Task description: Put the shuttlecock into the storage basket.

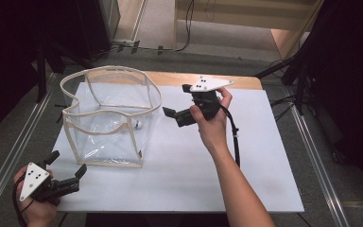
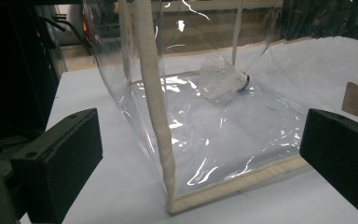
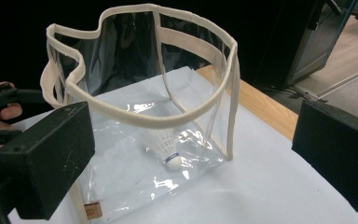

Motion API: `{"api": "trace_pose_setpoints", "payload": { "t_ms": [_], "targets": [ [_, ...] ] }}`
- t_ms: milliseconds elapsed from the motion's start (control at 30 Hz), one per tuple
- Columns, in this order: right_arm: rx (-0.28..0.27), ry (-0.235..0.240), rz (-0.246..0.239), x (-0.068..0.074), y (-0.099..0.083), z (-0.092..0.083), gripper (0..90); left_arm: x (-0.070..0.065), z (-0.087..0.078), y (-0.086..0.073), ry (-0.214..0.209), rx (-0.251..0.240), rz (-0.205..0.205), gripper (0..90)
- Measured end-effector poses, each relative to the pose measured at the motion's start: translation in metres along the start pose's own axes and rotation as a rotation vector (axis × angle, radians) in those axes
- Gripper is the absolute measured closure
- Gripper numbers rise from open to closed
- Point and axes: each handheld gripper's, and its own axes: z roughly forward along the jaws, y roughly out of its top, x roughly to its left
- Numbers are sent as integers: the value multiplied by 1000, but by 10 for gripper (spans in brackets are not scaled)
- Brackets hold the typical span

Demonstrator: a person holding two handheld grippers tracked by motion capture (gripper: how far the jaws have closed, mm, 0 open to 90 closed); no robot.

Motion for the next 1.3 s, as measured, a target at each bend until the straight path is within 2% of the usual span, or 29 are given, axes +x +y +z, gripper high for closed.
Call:
{"api": "trace_pose_setpoints", "payload": {
  "t_ms": [600,1300],
  "targets": [
    [-17,-13,12,-2,-25,-18,0,0,0,0,1,0,1,0],
    [-4,-32,27,-4,-62,-34,0,0,0,0,2,1,1,0]
  ]
}}
